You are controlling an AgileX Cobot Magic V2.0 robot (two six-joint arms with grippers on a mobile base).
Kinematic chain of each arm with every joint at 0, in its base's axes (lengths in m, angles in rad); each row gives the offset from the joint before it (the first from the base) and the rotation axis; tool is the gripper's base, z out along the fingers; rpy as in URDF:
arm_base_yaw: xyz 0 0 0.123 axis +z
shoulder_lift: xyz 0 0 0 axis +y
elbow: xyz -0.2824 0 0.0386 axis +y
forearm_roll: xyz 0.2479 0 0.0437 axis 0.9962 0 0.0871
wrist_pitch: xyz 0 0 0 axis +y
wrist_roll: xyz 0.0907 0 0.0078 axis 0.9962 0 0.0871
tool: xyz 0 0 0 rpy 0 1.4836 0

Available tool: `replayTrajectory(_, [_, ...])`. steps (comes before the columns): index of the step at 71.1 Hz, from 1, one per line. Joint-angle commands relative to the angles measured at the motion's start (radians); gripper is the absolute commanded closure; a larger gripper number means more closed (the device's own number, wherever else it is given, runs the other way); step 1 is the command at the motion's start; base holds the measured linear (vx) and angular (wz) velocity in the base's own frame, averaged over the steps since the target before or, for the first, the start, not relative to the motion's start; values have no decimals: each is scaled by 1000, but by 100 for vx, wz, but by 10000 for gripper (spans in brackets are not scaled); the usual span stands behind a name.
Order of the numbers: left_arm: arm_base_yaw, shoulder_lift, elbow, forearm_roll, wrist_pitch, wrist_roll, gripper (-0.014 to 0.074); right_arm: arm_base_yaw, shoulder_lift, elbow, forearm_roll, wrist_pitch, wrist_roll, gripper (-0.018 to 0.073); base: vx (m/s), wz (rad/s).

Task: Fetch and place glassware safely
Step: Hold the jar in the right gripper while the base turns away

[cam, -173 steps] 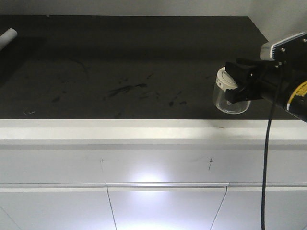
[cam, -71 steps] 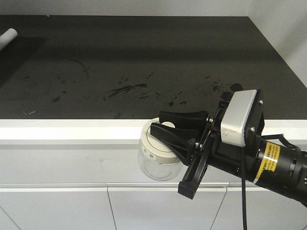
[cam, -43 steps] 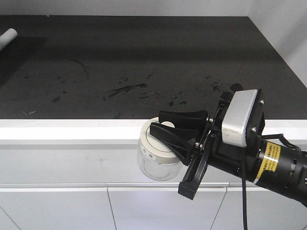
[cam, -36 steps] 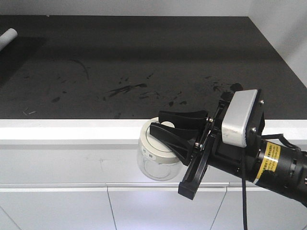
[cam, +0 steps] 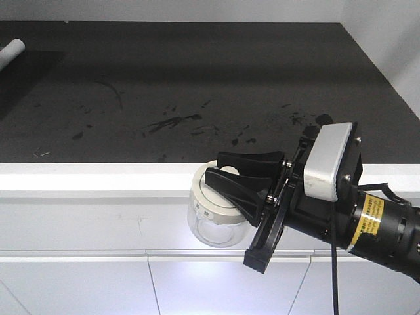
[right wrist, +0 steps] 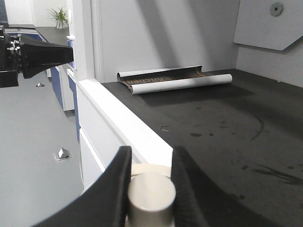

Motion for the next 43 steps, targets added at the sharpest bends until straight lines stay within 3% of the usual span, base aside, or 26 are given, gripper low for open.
replayTrajectory(1, [-7, -2, -26, -5, -70, -7, 603, 1, -20, -29, 49, -84, -4, 563, -1, 3])
replayTrajectory(23, [-7, -2, -26, -5, -70, -7, 603, 1, -20, -29, 48, -84, -4, 563, -2, 13])
replayTrajectory(43, [-7, -2, -26, -5, -70, -7, 603, 1, -20, -29, 48, -84, -4, 563, -4, 41])
